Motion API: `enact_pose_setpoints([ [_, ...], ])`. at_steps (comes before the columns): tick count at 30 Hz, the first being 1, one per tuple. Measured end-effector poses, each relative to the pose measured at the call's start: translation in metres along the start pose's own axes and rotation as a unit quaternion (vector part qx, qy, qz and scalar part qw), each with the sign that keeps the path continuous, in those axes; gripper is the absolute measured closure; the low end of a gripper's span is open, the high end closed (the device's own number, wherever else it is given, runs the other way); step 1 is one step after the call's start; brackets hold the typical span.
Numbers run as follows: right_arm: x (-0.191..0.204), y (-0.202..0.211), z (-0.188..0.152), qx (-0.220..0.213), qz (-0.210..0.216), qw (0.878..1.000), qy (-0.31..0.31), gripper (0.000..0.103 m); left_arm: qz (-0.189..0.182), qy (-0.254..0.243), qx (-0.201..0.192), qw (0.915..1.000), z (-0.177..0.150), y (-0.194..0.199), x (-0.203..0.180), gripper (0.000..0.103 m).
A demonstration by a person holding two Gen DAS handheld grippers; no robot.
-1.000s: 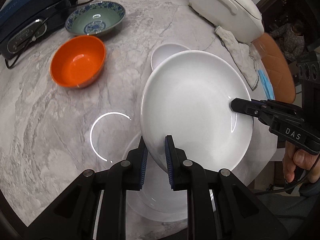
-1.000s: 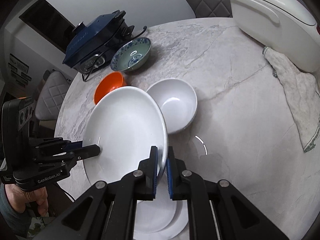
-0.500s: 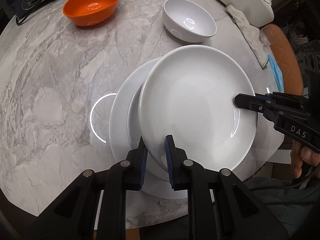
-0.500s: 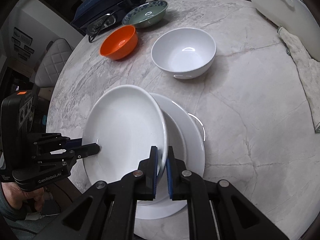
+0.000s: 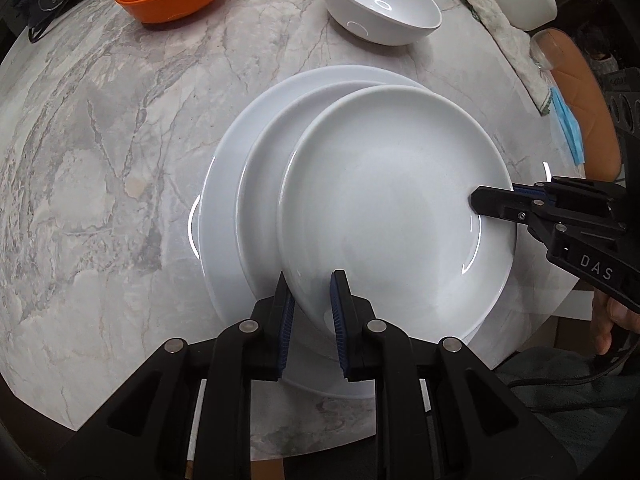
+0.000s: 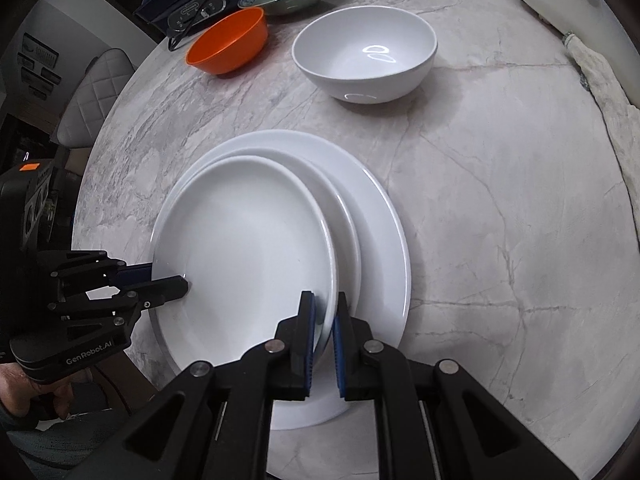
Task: Organize plates and bowls
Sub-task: 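Lower the small white plate onto the plate stack and open the left tool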
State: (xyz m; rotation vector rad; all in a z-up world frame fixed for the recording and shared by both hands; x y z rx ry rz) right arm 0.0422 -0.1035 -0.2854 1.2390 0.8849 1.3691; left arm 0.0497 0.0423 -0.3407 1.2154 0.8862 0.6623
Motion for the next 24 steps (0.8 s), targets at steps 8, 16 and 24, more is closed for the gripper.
enact_pose_setpoints([
  [8, 0.005, 0.001, -0.003, -0.007, -0.021, 0.999, 0.031, 0.089, 0.017, -0.01, -0.008, 0.9998, 0.011, -0.003, -0.008, 0.075],
  [16, 0.017, 0.003, -0.007, -0.014, -0.06, 0.994, 0.093, 0.084, 0.01, -0.035, -0.014, 0.9992, 0.015, -0.005, -0.03, 0.034],
  [24, 0.02, 0.006, -0.005, -0.023, -0.082, 0.989, 0.12, 0.076, 0.015, -0.046, -0.03, 0.9984, 0.027, 0.004, -0.033, 0.017],
])
Point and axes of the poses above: each gripper's, at about its wrist camera, not at the fingertips, and y roughly against the way its jaws point, x to its left, z to its top, the point moved 8 cm from there along -y, roughly the way its jaws point, and after that the axes turned 3 degrees about -z, right-handed, at the moved point
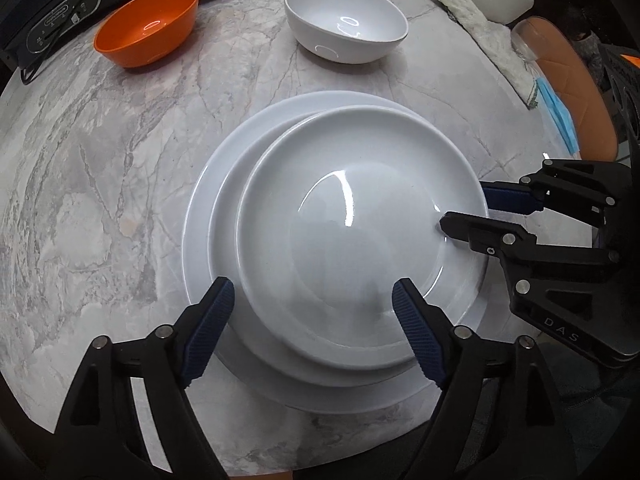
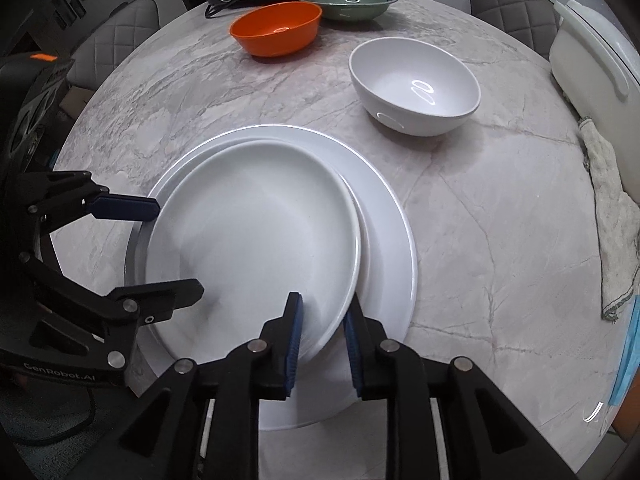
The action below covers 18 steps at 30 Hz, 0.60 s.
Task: Organize plates and bowls
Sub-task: 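Lower the small white plate onto the plate stack and open the left tool, then move the left tool to the blue-and-white bowl and close on its rim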
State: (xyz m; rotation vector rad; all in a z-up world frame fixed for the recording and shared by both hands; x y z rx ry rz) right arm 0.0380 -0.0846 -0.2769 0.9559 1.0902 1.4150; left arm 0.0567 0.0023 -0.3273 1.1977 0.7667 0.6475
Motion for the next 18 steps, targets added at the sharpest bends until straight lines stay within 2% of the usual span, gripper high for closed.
enact_pose_setpoints([
  [4, -0.001, 0.0, 0.002, -0.002, -0.002, 1.0, 0.001, 0.072, -0.005, 0.009, -0.003, 0.9999, 0.003, 0.005, 0.005, 0.016],
  [7, -0.006, 0.001, 0.002, -0.001, -0.003, 1.0, -0.008, 0.055, -0.014, 0.02, -0.014, 0.9996, 0.009, 0.016, 0.009, 0.016],
  [9, -0.008, 0.003, 0.004, -0.006, -0.006, 1.0, -0.011, 0.051, -0.023, 0.032, -0.033, 0.9987, 0.01, 0.032, 0.018, 0.016],
  [10, -0.009, 0.004, 0.006, -0.009, -0.008, 1.0, -0.011, 0.049, -0.027, 0.04, -0.043, 0.9979, 0.014, 0.037, 0.022, 0.015],
  [12, -0.011, 0.006, 0.009, -0.013, -0.016, 1.0, -0.01, 0.044, -0.03, 0.059, -0.06, 0.996, 0.016, 0.051, 0.038, 0.006],
  [15, -0.014, 0.011, 0.016, -0.021, -0.027, 0.999, -0.004, 0.041, -0.038, 0.092, -0.077, 0.992, 0.026, 0.063, 0.061, 0.004],
  [18, -0.014, 0.017, 0.024, -0.033, -0.039, 0.999, 0.008, 0.037, -0.027, 0.112, -0.097, 0.9886, 0.037, 0.074, 0.087, 0.001],
])
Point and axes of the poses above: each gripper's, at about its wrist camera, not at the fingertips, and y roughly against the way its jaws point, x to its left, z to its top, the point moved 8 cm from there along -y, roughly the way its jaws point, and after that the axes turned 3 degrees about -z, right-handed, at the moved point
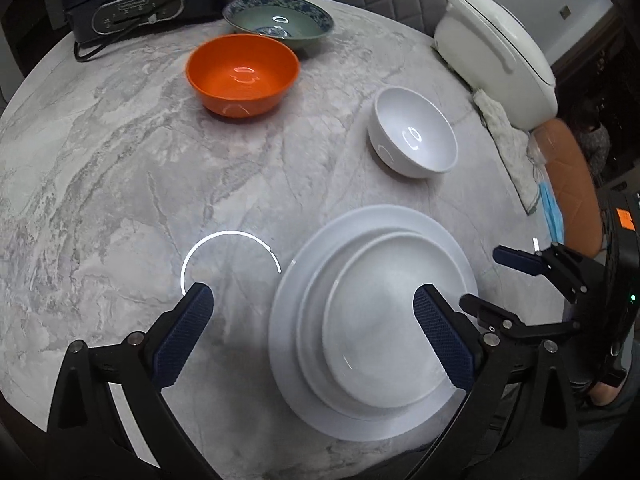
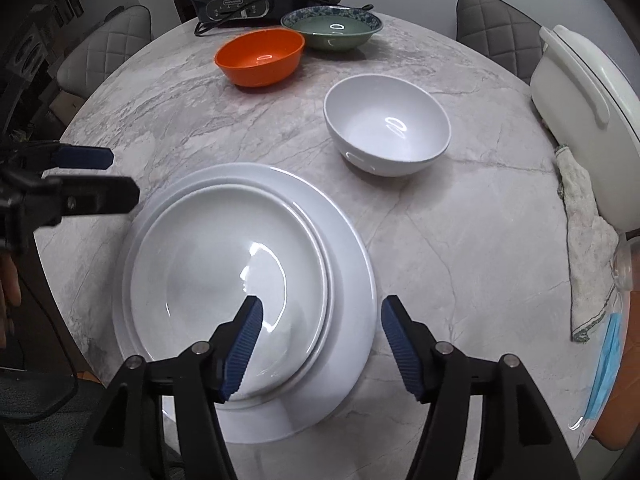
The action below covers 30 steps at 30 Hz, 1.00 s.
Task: Organize plates and bowls
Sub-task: 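Move the left tool to the blue-and-white bowl and close on its rim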
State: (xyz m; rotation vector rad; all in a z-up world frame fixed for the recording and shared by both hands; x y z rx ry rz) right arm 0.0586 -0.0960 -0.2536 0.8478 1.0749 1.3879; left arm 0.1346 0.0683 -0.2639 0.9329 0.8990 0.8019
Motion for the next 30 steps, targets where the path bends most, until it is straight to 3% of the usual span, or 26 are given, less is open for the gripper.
enact_pose_setpoints([
  [4, -0.003, 0.009, 0.017, -0.019, -0.006, 1.0, 0.009, 0.036, 0.013, 0.022, -0.013, 0.9996, 0.03, 0.006, 0.025, 0.001],
  [9, -0.025, 0.027, 0.062, -0.05, 0.048, 0.997, -0.036, 0.036, 0.031, 0.039, -0.024, 0.9985, 0.088, 0.014, 0.053, 0.001],
  [15, -0.091, 0.036, 0.148, -0.094, 0.093, 0.985, -0.112, 0.036, 0.057, -0.01, -0.064, 0.9963, 0.186, 0.02, 0.068, 0.002],
  [20, -0.133, 0.029, 0.218, -0.117, 0.123, 0.973, -0.156, 0.036, 0.082, -0.039, -0.065, 0.9937, 0.254, -0.001, 0.082, 0.002],
  [23, -0.14, 0.016, 0.247, -0.115, 0.129, 0.972, -0.159, 0.036, 0.089, -0.041, -0.059, 0.9934, 0.282, -0.015, 0.091, 0.002],
  [30, -0.123, -0.034, 0.288, -0.084, 0.167, 0.971, -0.152, 0.044, 0.079, -0.053, -0.021, 0.9952, 0.314, -0.061, 0.099, 0.002],
])
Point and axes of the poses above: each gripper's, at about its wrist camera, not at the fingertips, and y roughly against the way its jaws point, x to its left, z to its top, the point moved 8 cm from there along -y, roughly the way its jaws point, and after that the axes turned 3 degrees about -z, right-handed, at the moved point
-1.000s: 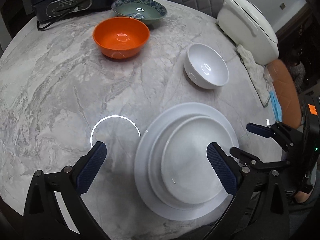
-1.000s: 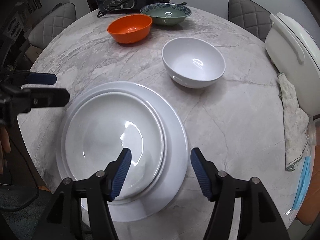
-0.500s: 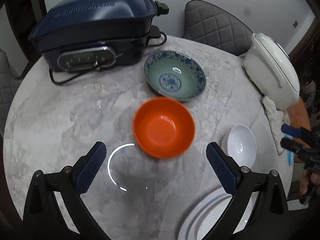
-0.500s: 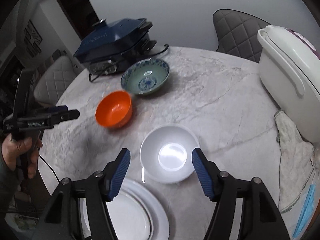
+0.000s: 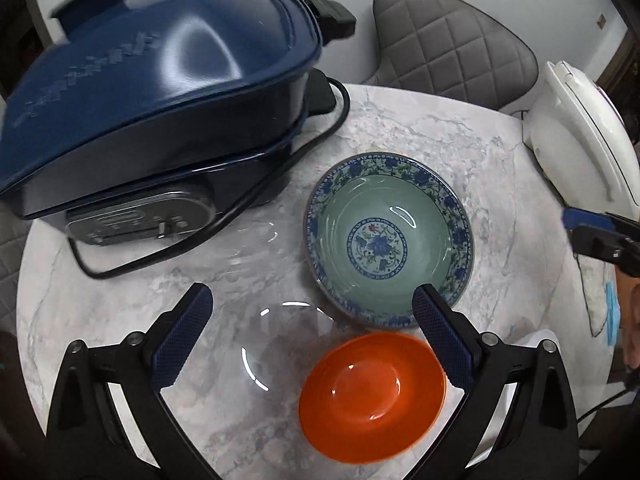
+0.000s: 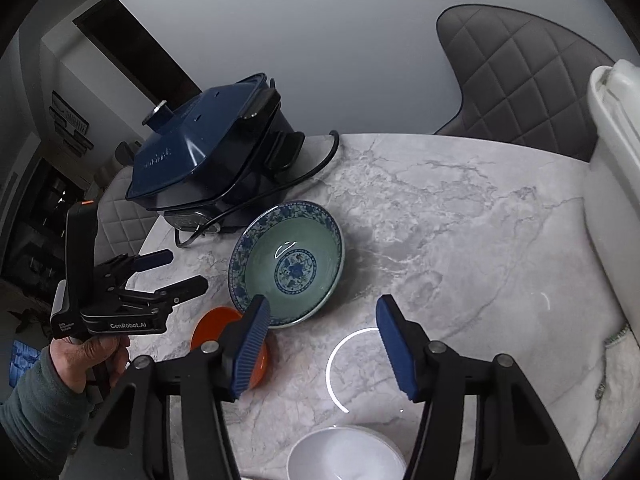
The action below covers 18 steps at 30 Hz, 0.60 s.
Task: Organize plates and bowls
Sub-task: 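Move the left tool to the blue-and-white bowl and close on its rim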
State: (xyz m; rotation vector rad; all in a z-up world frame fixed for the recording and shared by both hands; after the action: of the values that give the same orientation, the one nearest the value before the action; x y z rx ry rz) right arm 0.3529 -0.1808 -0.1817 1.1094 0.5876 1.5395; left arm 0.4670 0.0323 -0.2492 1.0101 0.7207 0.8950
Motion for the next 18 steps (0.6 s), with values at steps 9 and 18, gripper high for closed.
enact_pose_setpoints([
  [9, -0.011, -0.068, 0.011, 0.043, 0.004, 0.998, -0.052, 0.048, -0.011, -0.004, 0.035, 0.9993, 0.017, -0.049, 0.003, 0.009],
  [18, -0.025, -0.109, 0.011, 0.081, 0.01, 0.993, -0.087, 0.049, -0.008, -0.014, 0.067, 0.9976, 0.024, -0.086, -0.001, 0.041],
])
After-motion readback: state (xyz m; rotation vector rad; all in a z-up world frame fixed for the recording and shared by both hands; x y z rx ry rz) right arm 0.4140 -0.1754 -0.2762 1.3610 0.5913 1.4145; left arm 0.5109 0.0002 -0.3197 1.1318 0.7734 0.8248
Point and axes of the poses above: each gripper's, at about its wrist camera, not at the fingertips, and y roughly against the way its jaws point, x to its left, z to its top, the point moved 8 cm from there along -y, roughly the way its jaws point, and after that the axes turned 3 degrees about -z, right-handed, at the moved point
